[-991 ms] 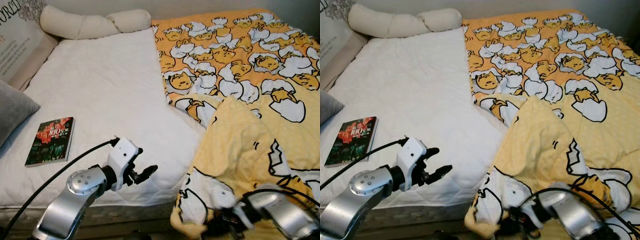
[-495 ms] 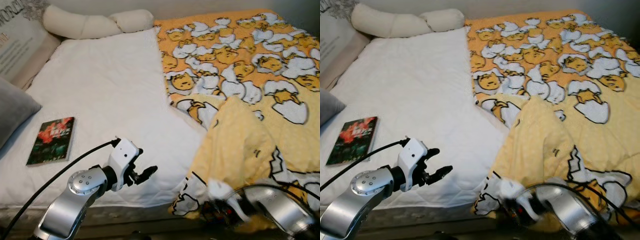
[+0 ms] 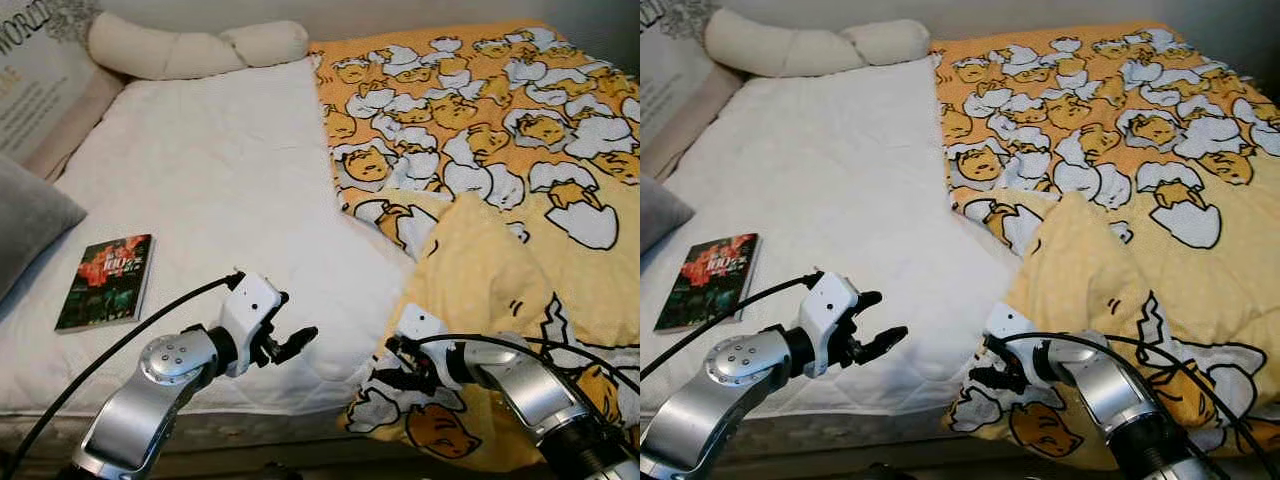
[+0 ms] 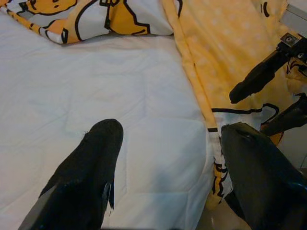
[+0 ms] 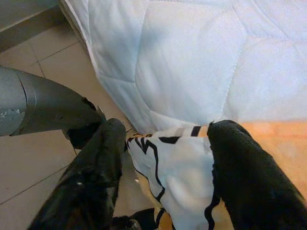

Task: Clean up the room

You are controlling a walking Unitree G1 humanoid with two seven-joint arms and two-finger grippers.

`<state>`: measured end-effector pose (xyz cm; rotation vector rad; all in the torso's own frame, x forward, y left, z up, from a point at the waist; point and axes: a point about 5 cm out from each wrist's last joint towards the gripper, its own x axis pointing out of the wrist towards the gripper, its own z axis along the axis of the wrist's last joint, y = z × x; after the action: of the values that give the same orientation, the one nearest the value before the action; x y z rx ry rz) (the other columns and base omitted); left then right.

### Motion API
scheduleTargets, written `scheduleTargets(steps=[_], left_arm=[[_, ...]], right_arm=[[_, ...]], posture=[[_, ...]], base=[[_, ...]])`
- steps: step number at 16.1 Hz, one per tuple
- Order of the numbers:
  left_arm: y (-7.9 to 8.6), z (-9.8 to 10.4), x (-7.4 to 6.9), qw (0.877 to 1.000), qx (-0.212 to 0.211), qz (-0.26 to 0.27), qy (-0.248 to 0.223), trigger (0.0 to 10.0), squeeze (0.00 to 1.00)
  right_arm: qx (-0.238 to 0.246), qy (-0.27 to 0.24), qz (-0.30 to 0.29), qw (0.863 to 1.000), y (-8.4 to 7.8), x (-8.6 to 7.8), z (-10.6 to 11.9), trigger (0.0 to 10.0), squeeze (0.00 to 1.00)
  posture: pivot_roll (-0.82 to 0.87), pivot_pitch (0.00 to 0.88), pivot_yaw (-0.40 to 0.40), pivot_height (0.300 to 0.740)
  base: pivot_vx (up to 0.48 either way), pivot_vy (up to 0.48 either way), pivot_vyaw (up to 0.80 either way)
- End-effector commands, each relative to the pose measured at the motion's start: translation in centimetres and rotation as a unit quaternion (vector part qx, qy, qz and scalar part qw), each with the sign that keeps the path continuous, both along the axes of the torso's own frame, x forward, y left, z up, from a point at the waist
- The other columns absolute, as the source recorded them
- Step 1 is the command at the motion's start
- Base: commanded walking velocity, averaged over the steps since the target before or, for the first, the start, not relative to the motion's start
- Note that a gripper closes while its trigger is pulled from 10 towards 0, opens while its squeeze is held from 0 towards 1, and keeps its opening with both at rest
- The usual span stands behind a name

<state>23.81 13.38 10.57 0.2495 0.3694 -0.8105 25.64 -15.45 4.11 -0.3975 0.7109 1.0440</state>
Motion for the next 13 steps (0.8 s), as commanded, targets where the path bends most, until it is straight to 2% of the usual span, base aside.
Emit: scheduleTargets(steps=[1, 10, 11, 12, 13], left_arm=[[0.3, 0.0, 0.1, 1.000, 0.007, 0.004, -0.002, 10.0, 0.00], [0.3, 0.0, 0.1, 1.000, 0.007, 0.004, -0.002, 10.0, 0.00], [0.2, 0.0, 0.2, 1.000, 0.007, 0.003, -0.004, 10.0, 0.00], [0.2, -0.1, -0.1, 1.000, 0.009, 0.003, -0.002, 10.0, 0.00], [0.2, -0.1, -0.1, 1.000, 0.009, 0.002, -0.001, 10.0, 0.00]], right_arm=[[-0.002, -0.003, -0.003, 1.000, 0.0, 0.1, 0.1, 10.0, 1.00], [-0.002, -0.003, -0.003, 1.000, 0.0, 0.1, 0.1, 10.0, 1.00], [0.003, -0.022, -0.065, 0.998, 0.3, 1.3, 0.0, 10.0, 1.00], [0.036, -0.038, -0.214, 0.975, 3.7, 4.7, -0.6, 10.0, 1.00], [0.042, -0.031, -0.239, 0.970, 4.9, 5.2, -0.7, 10.0, 1.00]], posture=[[0.00, 0.005, 0.113, 0.740], [0.00, 0.005, 0.113, 0.740], [0.01, 0.007, 0.110, 0.740], [0.03, 0.014, 0.092, 0.740], [0.03, 0.014, 0.092, 0.740]], base=[[0.000, 0.000, 0.00], [0.000, 0.000, 0.00], [0.000, 0.000, 0.00], [0.000, 0.000, 0.00], [0.000, 0.000, 0.00]])
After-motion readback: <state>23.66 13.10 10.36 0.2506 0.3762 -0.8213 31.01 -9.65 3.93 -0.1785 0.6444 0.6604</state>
